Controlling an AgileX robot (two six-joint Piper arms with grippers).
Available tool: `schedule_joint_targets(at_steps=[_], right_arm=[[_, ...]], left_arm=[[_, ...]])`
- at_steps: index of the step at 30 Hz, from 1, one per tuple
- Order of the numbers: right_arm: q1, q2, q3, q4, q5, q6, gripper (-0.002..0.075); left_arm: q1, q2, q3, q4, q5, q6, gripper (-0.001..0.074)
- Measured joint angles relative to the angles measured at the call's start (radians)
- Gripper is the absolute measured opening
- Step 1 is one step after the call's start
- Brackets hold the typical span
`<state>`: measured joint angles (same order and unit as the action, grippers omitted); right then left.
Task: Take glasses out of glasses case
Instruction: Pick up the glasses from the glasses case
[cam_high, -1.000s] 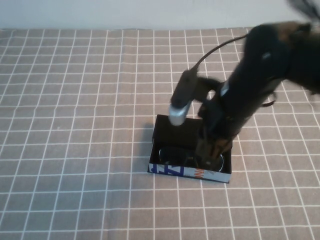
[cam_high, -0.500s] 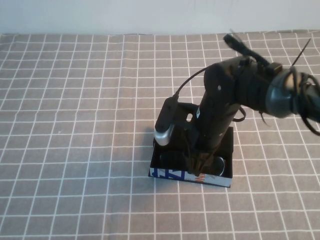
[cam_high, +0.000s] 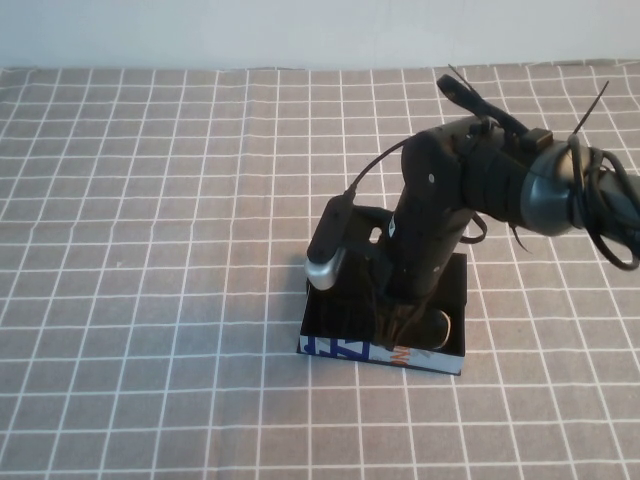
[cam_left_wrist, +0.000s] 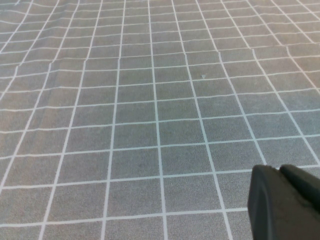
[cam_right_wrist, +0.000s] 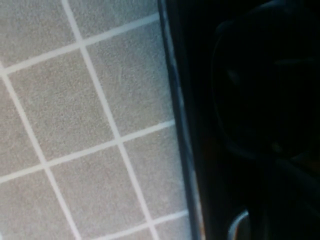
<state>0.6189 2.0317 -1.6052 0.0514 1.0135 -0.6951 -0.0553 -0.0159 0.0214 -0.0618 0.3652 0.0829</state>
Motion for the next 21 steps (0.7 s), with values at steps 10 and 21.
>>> schedule_joint_targets(at_steps=[10,21], right_arm=[[0.000,0.004,-0.124,-0.002,0.073,0.000,0.0010],[0.000,0.009,-0.130,-0.004,0.100,0.001,0.0291]], left_arm=[[0.000,0.000,0.000,0.000,0.000,0.000,-0.0005],[0.000,0.000,0.000,0.000,0.000,0.000,-0.0005]])
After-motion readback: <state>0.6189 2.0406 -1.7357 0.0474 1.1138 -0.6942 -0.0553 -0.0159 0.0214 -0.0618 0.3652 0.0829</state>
